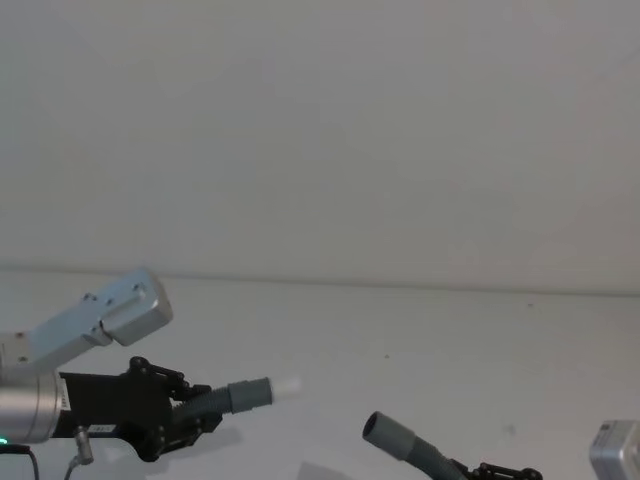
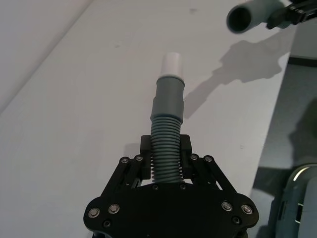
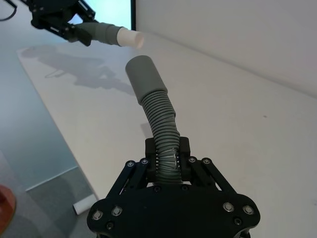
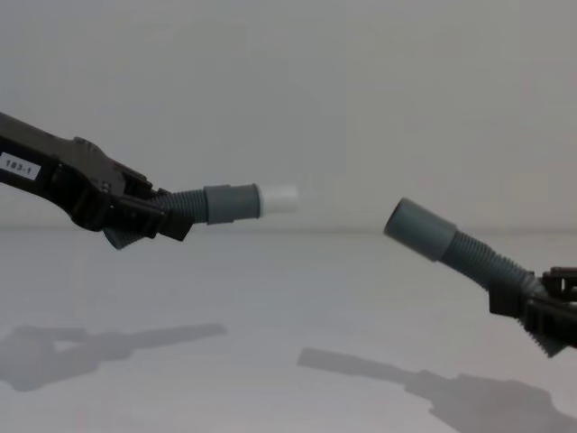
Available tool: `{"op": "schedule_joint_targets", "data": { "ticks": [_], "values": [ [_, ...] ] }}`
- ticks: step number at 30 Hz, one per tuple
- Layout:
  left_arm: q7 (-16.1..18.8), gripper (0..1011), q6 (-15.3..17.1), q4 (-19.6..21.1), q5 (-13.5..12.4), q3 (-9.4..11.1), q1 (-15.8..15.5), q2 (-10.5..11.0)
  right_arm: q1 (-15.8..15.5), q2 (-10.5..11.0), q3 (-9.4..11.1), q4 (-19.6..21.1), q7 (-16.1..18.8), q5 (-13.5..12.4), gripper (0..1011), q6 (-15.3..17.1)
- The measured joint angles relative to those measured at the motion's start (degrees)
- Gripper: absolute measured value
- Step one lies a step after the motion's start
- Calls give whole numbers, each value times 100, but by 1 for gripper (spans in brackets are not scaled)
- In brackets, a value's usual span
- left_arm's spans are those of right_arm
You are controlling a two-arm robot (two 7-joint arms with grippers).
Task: Use both hands to pick up one end of the pipe from the table, align the ends, and insert them.
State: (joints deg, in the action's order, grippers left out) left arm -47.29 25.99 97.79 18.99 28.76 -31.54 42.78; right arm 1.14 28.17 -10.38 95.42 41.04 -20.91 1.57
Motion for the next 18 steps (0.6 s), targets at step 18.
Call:
{"op": "schedule_joint_targets", "data": {
  "ticks": [18],
  "values": [
    [-758,299,-271,-355,19,432,-544,-28,306,157,-251,-458,230,281,233,-700]
  ]
}}
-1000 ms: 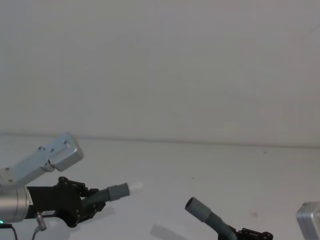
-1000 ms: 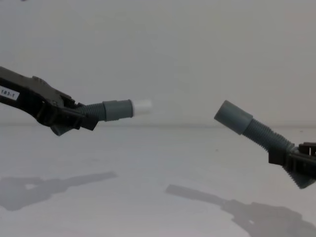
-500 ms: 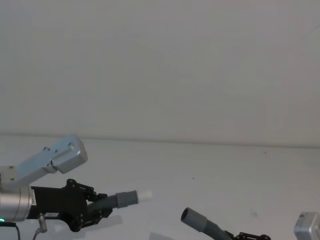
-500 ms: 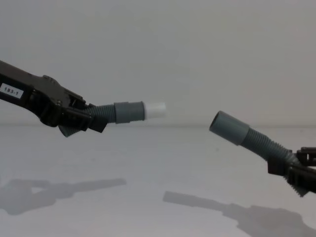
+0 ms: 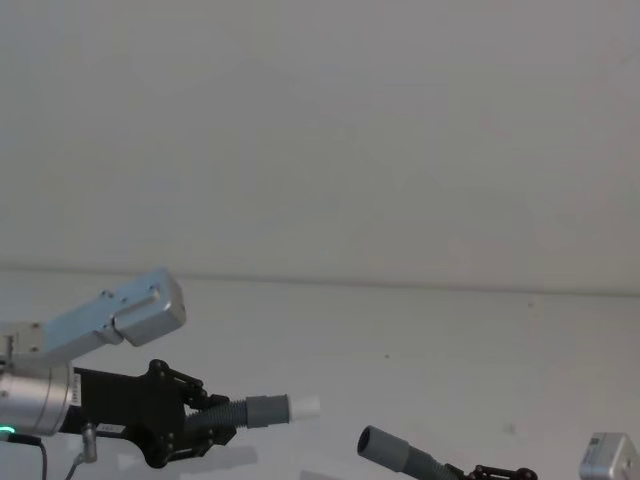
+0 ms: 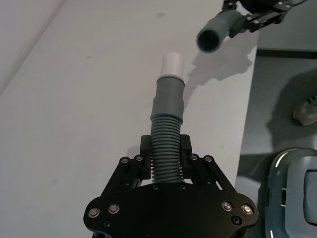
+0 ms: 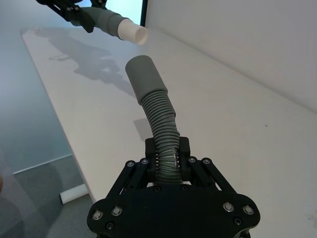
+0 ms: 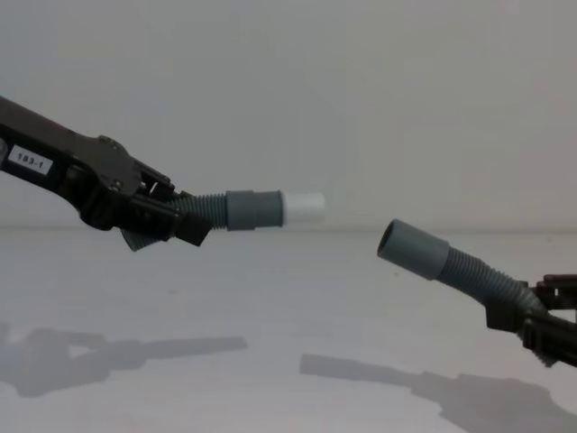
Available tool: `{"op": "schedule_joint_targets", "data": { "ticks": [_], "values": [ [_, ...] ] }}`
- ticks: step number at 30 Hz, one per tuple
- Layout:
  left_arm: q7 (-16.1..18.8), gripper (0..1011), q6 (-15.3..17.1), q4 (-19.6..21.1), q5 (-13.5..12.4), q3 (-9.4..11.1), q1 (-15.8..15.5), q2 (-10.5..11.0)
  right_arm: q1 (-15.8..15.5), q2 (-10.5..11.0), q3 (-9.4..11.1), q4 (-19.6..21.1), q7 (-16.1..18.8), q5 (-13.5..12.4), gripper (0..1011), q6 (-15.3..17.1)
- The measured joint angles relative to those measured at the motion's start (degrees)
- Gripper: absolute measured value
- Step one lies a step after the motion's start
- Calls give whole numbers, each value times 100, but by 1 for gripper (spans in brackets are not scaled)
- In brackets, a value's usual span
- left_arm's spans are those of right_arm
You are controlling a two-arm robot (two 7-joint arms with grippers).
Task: Use both hands to pick up one end of the pipe from the table, align the ends, and insert them.
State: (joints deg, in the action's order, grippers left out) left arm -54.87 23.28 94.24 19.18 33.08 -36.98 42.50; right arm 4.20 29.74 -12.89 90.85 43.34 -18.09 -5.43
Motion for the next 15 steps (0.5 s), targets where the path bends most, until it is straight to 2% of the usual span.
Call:
{"op": "schedule_joint_targets", "data": {
  "ticks": [15],
  "values": [
    [-484,299,-88,-219,-19,328,-381,-49,169,9,-116,-183,-71,97,233,-160]
  ]
}}
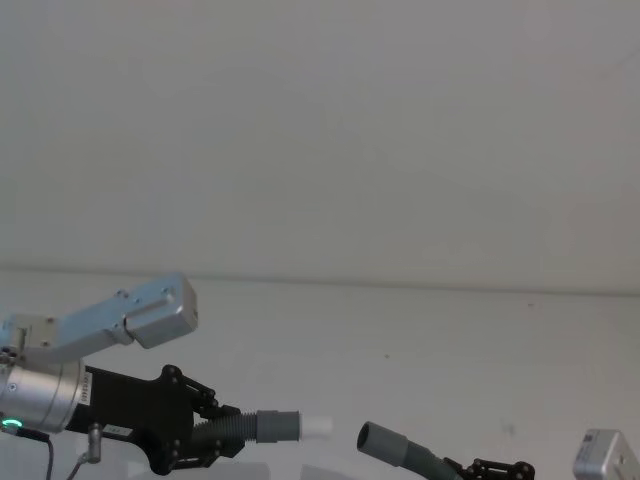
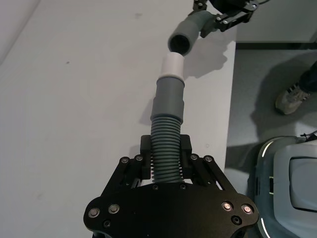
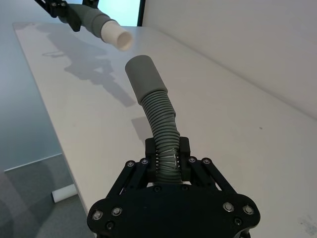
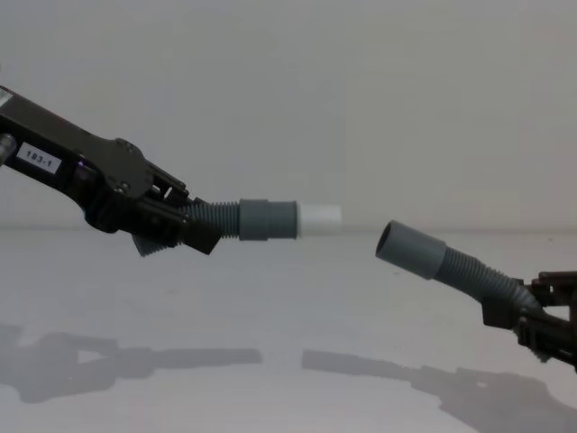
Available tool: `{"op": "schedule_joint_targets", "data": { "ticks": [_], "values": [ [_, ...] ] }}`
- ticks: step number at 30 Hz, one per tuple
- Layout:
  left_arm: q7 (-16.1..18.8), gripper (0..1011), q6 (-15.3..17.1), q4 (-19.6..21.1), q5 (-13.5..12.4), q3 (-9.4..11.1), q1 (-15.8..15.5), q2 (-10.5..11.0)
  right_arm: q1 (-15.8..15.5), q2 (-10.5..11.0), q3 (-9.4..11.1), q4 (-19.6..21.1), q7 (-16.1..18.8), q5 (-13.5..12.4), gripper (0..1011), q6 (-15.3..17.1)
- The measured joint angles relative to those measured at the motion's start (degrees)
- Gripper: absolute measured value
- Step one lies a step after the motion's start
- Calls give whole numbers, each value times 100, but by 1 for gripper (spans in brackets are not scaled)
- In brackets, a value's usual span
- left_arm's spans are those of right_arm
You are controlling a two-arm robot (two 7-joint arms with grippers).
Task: Use both hands to pick up one end of the pipe from the table, align the ends, and insert them.
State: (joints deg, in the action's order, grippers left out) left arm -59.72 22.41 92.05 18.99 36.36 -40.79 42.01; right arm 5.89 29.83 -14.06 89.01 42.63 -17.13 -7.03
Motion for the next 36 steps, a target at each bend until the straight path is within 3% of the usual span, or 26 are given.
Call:
{"op": "schedule_joint_targets", "data": {
  "ticks": [12,36],
  "values": [
    [-145,299,36,-146,-64,213,-221,-67,64,-26,-64,-89,-74,0,233,-141],
    [-91,299,127,-262,-130,384,-402,-103,105,-50,-102,-149,-130,-26,233,-255]
  ]
}}
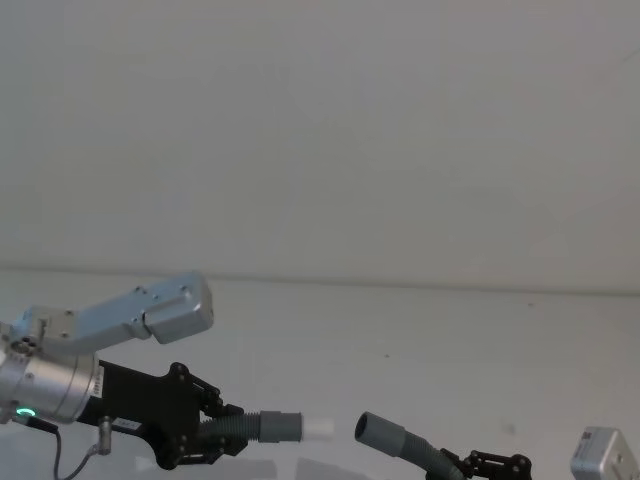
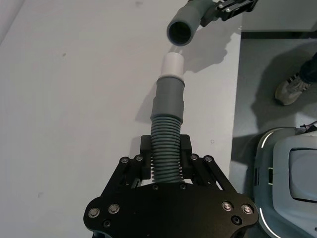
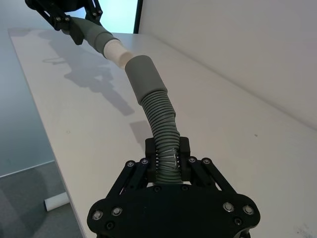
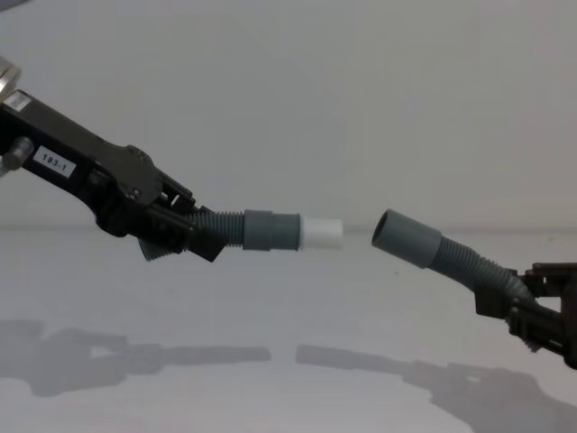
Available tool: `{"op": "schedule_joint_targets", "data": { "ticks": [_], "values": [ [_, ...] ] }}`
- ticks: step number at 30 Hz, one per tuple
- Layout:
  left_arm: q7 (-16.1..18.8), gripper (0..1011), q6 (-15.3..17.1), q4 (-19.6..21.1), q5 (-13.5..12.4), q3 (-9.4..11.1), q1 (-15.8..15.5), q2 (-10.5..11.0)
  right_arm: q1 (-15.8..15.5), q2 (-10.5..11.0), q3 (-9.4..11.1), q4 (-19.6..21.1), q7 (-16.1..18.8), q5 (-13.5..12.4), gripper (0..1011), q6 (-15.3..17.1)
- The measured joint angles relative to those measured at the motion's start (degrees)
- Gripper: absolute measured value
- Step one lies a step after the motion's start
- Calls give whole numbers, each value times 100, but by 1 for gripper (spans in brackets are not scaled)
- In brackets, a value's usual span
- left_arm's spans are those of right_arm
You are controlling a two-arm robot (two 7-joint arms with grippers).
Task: Use both hands to pick up one end of the pipe from the table, align the ends, and insert them.
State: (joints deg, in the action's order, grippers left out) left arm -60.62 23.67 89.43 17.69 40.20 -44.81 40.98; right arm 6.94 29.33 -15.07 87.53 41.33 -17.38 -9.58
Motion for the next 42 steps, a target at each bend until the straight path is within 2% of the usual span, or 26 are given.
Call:
{"op": "schedule_joint_targets", "data": {
  "ticks": [15,42],
  "values": [
    [-356,299,-219,-160,-5,208,-315,-98,8,-4,-5,-8,-5,-5,233,-11],
    [-655,299,-249,-453,-153,548,-832,-202,8,-3,-5,-9,-4,-4,233,-16]
  ]
}}
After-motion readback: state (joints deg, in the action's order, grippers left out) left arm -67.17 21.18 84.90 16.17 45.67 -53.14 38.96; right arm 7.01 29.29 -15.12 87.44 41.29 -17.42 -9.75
